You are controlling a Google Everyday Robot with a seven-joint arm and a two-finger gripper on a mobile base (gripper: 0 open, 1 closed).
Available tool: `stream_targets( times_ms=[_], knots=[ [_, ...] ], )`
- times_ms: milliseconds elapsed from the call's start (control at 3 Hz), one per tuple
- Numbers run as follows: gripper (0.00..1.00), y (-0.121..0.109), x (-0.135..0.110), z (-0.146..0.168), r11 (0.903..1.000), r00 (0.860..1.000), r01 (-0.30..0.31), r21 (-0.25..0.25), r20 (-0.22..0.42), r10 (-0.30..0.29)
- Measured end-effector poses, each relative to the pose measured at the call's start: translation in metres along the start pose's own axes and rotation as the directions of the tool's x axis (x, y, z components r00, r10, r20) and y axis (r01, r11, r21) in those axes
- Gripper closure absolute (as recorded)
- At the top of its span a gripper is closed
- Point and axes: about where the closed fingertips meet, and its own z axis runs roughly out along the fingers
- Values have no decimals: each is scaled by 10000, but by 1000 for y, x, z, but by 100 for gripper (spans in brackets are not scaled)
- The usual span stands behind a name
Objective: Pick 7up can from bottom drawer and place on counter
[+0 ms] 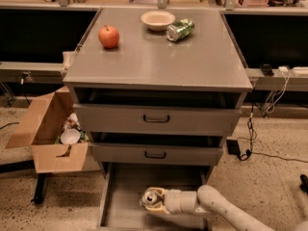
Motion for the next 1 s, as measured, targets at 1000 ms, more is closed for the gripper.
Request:
stream_targets(
  times_ms=[1000],
  knots=[
    [100, 10, -71, -20, 9957, 9960, 741, -563, -467, -767]
  ],
)
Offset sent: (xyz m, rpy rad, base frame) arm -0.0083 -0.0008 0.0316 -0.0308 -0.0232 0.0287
